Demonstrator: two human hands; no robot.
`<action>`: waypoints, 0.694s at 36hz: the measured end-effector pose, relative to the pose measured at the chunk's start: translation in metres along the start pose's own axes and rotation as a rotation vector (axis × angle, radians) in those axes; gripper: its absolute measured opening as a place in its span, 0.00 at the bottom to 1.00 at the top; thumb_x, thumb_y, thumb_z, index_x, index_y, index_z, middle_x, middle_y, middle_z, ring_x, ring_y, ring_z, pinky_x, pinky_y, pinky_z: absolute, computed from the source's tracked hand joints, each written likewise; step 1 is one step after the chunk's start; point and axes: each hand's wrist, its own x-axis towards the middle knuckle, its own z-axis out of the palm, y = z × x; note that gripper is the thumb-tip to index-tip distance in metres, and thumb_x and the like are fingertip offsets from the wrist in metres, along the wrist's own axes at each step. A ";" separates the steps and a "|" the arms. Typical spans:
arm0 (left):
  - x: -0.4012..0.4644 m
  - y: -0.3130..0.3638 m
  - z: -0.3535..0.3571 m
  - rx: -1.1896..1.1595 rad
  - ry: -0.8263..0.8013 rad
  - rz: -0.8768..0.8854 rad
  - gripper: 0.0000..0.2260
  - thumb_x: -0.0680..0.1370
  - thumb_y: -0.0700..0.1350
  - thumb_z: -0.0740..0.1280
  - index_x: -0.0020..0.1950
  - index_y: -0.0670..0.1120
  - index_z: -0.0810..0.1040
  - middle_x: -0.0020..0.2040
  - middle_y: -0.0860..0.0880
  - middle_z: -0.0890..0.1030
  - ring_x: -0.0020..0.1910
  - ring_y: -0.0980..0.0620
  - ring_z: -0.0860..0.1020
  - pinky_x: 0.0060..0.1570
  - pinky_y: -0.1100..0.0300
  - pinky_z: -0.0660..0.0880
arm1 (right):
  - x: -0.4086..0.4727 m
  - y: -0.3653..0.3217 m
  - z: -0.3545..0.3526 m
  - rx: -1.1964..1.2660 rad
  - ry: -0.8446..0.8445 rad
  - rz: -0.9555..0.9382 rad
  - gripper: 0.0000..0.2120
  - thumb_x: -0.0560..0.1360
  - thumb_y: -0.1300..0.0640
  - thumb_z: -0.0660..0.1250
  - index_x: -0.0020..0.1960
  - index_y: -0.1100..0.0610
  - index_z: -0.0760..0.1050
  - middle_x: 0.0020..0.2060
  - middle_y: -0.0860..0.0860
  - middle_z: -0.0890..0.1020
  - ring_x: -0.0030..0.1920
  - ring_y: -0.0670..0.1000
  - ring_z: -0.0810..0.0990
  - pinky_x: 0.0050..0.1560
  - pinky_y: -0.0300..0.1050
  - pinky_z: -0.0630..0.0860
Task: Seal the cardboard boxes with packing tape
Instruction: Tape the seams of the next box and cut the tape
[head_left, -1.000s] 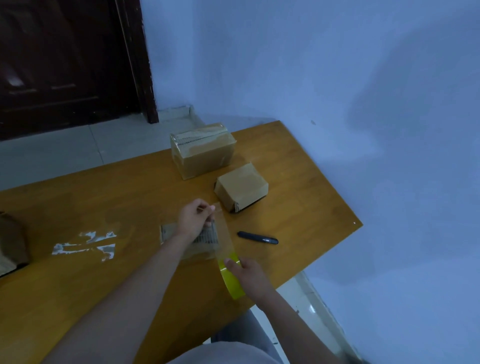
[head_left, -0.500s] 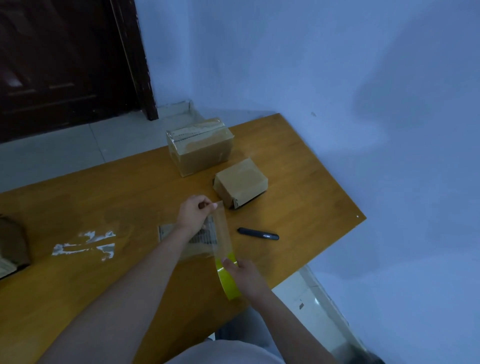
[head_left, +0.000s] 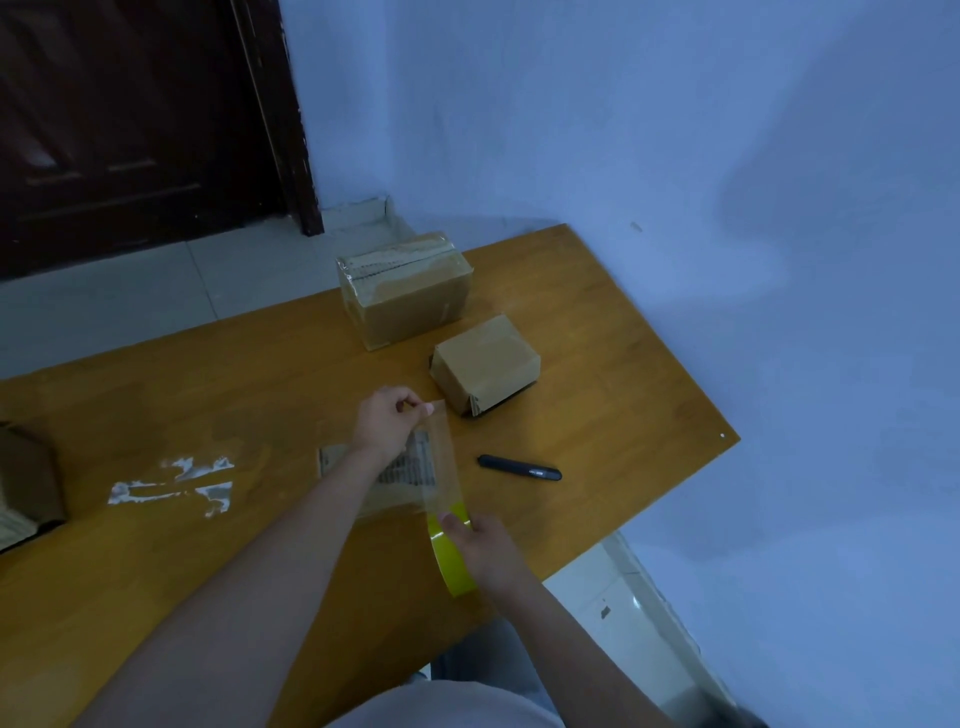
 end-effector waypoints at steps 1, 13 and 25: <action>0.000 0.000 0.000 -0.006 0.003 -0.007 0.09 0.76 0.49 0.70 0.42 0.44 0.78 0.38 0.48 0.72 0.36 0.47 0.72 0.35 0.57 0.68 | 0.001 0.000 0.000 0.000 0.003 -0.003 0.15 0.78 0.45 0.60 0.42 0.55 0.74 0.30 0.47 0.71 0.32 0.45 0.70 0.37 0.43 0.66; -0.003 0.008 -0.003 0.033 -0.018 -0.052 0.10 0.77 0.48 0.69 0.45 0.41 0.79 0.40 0.46 0.74 0.29 0.51 0.71 0.25 0.63 0.67 | 0.006 0.009 0.006 0.072 -0.017 -0.017 0.15 0.80 0.47 0.60 0.39 0.55 0.72 0.30 0.48 0.71 0.30 0.45 0.69 0.31 0.37 0.66; 0.006 0.015 -0.003 0.211 -0.118 -0.175 0.07 0.77 0.46 0.70 0.44 0.42 0.79 0.42 0.46 0.79 0.33 0.53 0.74 0.31 0.63 0.68 | 0.022 0.007 0.013 0.028 0.000 0.114 0.16 0.78 0.45 0.60 0.41 0.57 0.74 0.37 0.52 0.75 0.36 0.49 0.74 0.37 0.42 0.67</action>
